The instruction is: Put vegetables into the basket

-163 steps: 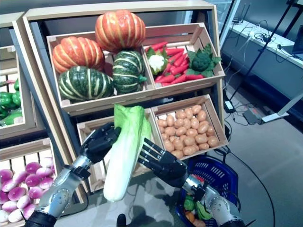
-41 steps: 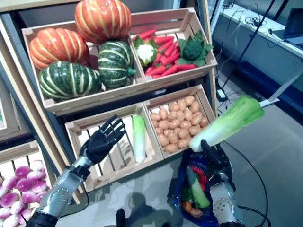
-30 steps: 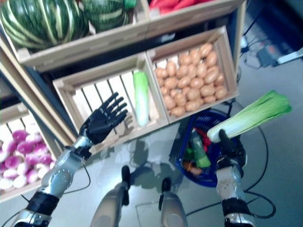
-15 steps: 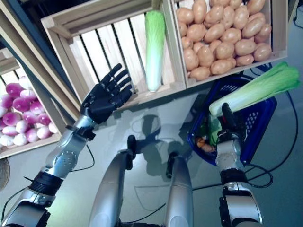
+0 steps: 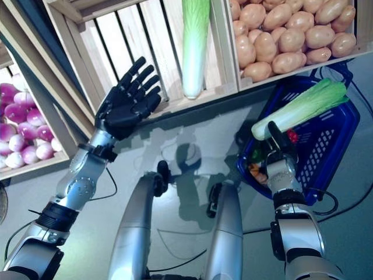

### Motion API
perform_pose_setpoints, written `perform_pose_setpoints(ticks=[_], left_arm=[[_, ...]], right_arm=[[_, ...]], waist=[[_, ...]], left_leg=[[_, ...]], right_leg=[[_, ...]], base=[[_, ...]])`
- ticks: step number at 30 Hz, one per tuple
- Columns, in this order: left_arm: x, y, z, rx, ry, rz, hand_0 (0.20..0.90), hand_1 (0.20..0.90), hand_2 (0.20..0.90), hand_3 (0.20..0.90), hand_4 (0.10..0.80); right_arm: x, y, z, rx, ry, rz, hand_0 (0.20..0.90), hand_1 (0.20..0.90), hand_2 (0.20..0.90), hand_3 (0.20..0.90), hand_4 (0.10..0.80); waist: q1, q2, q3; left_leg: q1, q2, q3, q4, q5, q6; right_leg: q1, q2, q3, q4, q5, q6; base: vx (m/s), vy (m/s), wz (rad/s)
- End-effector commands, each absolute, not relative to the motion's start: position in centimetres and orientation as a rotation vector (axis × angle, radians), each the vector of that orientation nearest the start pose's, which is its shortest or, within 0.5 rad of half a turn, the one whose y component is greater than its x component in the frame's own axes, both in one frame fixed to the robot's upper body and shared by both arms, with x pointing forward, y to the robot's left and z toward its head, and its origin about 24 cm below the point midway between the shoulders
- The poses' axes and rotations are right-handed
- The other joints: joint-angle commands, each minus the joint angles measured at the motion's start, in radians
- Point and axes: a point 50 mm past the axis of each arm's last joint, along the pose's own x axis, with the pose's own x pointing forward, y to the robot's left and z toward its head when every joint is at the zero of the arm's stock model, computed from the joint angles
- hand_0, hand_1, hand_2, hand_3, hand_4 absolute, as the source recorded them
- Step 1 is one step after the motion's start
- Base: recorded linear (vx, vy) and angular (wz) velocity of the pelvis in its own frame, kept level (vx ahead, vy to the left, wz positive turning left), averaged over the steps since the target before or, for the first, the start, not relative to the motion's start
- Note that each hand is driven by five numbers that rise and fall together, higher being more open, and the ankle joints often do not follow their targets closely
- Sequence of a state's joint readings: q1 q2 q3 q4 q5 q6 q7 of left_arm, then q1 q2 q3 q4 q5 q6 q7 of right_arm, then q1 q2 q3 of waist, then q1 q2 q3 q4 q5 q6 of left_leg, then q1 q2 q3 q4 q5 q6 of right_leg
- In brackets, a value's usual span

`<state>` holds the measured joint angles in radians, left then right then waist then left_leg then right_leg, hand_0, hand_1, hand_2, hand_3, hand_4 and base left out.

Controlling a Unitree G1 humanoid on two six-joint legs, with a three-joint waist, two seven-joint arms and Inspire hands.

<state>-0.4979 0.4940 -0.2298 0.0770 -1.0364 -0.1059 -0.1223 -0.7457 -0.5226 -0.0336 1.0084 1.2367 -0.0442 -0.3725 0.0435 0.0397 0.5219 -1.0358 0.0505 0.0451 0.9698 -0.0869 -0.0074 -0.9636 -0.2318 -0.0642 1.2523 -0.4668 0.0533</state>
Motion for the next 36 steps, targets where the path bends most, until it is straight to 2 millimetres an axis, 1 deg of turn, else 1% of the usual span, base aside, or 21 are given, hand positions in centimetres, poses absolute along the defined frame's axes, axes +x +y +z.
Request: perform_pose_setpoints(ticks=[1,2,3,5,8,9,11,14,18,19,22,24,27,28,30,31,33,36], left_arm=[[31.0,14.8,24.2,-0.548,-0.674,-0.567,0.9,0.9,0.9,0.9,0.8],[30.9,14.7,24.1,-0.548,-0.675,-0.57,0.9,0.9,0.9,0.9,0.8],[30.9,14.7,24.0,-0.546,-0.676,-0.57,0.9,0.9,0.9,0.9,0.8],[30.7,14.5,23.7,-0.546,-0.68,-0.561,0.9,0.9,0.9,0.9,0.8],[30.6,14.5,23.7,-0.556,-0.682,-0.544,0.9,0.9,0.9,0.9,0.8],[30.5,14.6,23.7,-0.556,-0.685,-0.539,0.9,0.9,0.9,0.9,0.8],[30.5,14.6,23.6,-0.555,-0.684,-0.533,0.9,0.9,0.9,0.9,0.8],[30.5,14.6,23.5,-0.559,-0.682,-0.53,0.9,0.9,0.9,0.9,0.8],[30.3,14.5,23.5,-0.563,-0.686,-0.528,0.9,0.9,0.9,0.9,0.8],[30.2,14.4,23.5,-0.564,-0.689,-0.528,0.9,0.9,0.9,0.9,0.8],[30.2,14.4,23.5,-0.565,-0.687,-0.522,0.9,0.9,0.9,0.9,0.8],[30.2,14.4,23.6,-0.559,-0.693,-0.52,0.9,0.9,0.9,0.9,0.8],[30.0,14.6,23.5,-0.565,-0.693,-0.512,0.9,0.9,0.9,0.9,0.8],[29.9,14.7,23.6,-0.563,-0.697,-0.513,0.9,0.9,0.9,0.9,0.8],[29.7,15.0,23.4,-0.561,-0.696,-0.509,0.9,0.9,0.9,0.9,0.8],[29.7,15.1,23.3,-0.56,-0.695,-0.506,0.9,0.9,0.9,0.9,0.8],[29.3,15.7,23.0,-0.553,-0.697,-0.494,0.9,0.9,0.9,0.9,0.8],[29.0,16.4,22.7,-0.543,-0.702,-0.486,0.9,0.9,0.9,0.9,0.8]], right_arm=[[34.3,-32.9,7.9,0.829,0.207,-0.878,0.3,0.3,0.3,0.3,0.4],[34.1,-32.7,7.2,0.849,0.234,-0.89,0.3,0.3,0.3,0.3,0.4],[34.0,-32.7,7.0,0.853,0.24,-0.893,0.3,0.3,0.3,0.3,0.4],[33.6,-31.9,5.4,0.869,0.294,-0.91,0.3,0.3,0.3,0.3,0.4],[33.4,-31.5,4.7,0.882,0.327,-0.91,0.3,0.3,0.3,0.3,0.4],[33.2,-31.2,4.2,0.889,0.35,-0.913,0.3,0.3,0.3,0.3,0.4],[33.0,-31.0,3.6,0.928,0.374,-0.921,0.3,0.3,0.3,0.3,0.4],[32.2,-30.5,2.0,1.004,0.424,-0.947,0.3,0.3,0.3,0.3,0.4],[31.7,-29.9,0.9,1.079,0.442,-0.971,0.3,0.3,0.3,0.3,0.4],[31.7,-29.7,0.6,1.098,0.443,-0.97,0.3,0.3,0.3,0.3,0.4],[31.7,-29.4,0.6,1.196,0.406,-0.996,0.3,0.3,0.3,0.3,0.4],[31.7,-29.5,0.8,1.199,0.37,-1.002,0.3,0.3,0.3,0.3,0.4],[31.8,-30.2,1.7,1.07,0.315,-1.002,0.3,0.3,0.3,0.3,0.4],[31.9,-30.5,2.3,1.032,0.289,-0.996,0.3,0.3,0.3,0.3,0.4],[31.8,-31.1,3.2,0.969,0.234,-0.974,0.3,0.3,0.3,0.3,0.4],[31.8,-31.2,3.4,0.956,0.221,-0.968,0.3,0.3,0.3,0.3,0.4],[31.4,-31.5,4.5,0.906,0.145,-0.921,0.3,0.3,0.3,0.3,0.4],[30.1,-31.6,4.0,0.906,0.102,-0.902,0.3,0.3,0.3,0.3,0.4]], waist=[[0.009,0.037,-0.003],[0.01,0.037,-0.003],[0.01,0.037,-0.003],[0.007,0.041,-0.002],[0.006,0.044,-0.002],[0.005,0.045,-0.002],[0.005,0.046,-0.002],[0.005,0.047,-0.002],[0.004,0.047,-0.002],[0.004,0.046,-0.002],[0.003,0.045,-0.002],[0.003,0.045,-0.002],[-0.002,0.041,-0.002],[-0.004,0.038,-0.002],[-0.005,0.031,-0.002],[-0.005,0.028,-0.002],[-0.013,0.01,-0.002],[-0.026,-0.01,-0.002]], left_leg=[[0.057,0.016,-0.01,0.166,-0.268,0.013],[0.057,0.014,-0.011,0.166,-0.268,0.012],[0.057,0.014,-0.011,0.165,-0.268,0.012],[0.063,0.009,-0.009,0.16,-0.266,0.01],[0.059,0.007,-0.009,0.161,-0.262,0.008],[0.056,0.006,-0.008,0.16,-0.262,0.009],[0.055,0.002,-0.007,0.157,-0.26,0.009],[0.057,0.0,-0.005,0.15,-0.253,0.006],[0.054,0.003,0.0,0.143,-0.25,0.014],[0.055,0.002,-0.001,0.141,-0.25,0.012],[0.062,0.002,-0.001,0.129,-0.248,0.011],[0.061,0.007,0.003,0.116,-0.239,0.015],[0.074,0.01,0.005,0.102,-0.245,0.014],[0.062,0.014,0.011,0.09,-0.221,0.019],[0.07,0.014,0.013,0.072,-0.218,0.02],[0.085,0.012,0.009,0.073,-0.236,0.013],[0.089,0.017,0.009,0.061,-0.239,0.016],[0.093,0.027,0.011,0.043,-0.235,0.015]], right_leg=[[-0.015,-0.003,0.021,-0.068,0.153,-0.021],[-0.014,0.0,0.019,-0.069,0.154,-0.023],[-0.013,0.0,0.018,-0.07,0.154,-0.023],[-0.008,0.006,0.017,-0.075,0.158,-0.021],[-0.011,0.009,0.019,-0.077,0.162,-0.021],[-0.013,0.011,0.02,-0.079,0.163,-0.022],[-0.012,0.014,0.021,-0.084,0.168,-0.021],[-0.011,0.018,0.021,-0.091,0.177,-0.017],[-0.017,0.025,0.022,-0.097,0.183,-0.017],[-0.015,0.026,0.022,-0.1,0.184,-0.017],[-0.01,0.028,0.021,-0.108,0.186,-0.014],[-0.013,0.028,0.019,-0.118,0.195,-0.016],[-0.001,0.031,0.019,-0.128,0.188,-0.015],[-0.011,0.029,0.012,-0.142,0.208,-0.024],[-0.002,0.03,0.008,-0.157,0.211,-0.026],[0.013,0.033,0.012,-0.155,0.195,-0.019],[0.018,0.04,0.006,-0.167,0.194,-0.02],[0.027,0.047,0.001,-0.191,0.202,-0.019]], base=[[0.0,0.0,0.0],[0.0,0.0,0.0],[0.007,0.003,-0.03],[0.0,0.0,0.0],[0.0,0.0,0.0],[0.0,0.0,0.0],[0.0,0.0,0.0],[0.0,0.0,0.0],[0.0,0.0,0.0],[0.0,0.0,0.0],[0.011,-0.002,0.03],[0.002,-0.003,-0.02],[-0.003,0.005,-0.02],[-0.053,-0.004,-0.01],[0.022,-0.014,0.0],[0.085,-0.019,0.01],[0.058,-0.037,0.01],[0.015,-0.045,-0.04]])
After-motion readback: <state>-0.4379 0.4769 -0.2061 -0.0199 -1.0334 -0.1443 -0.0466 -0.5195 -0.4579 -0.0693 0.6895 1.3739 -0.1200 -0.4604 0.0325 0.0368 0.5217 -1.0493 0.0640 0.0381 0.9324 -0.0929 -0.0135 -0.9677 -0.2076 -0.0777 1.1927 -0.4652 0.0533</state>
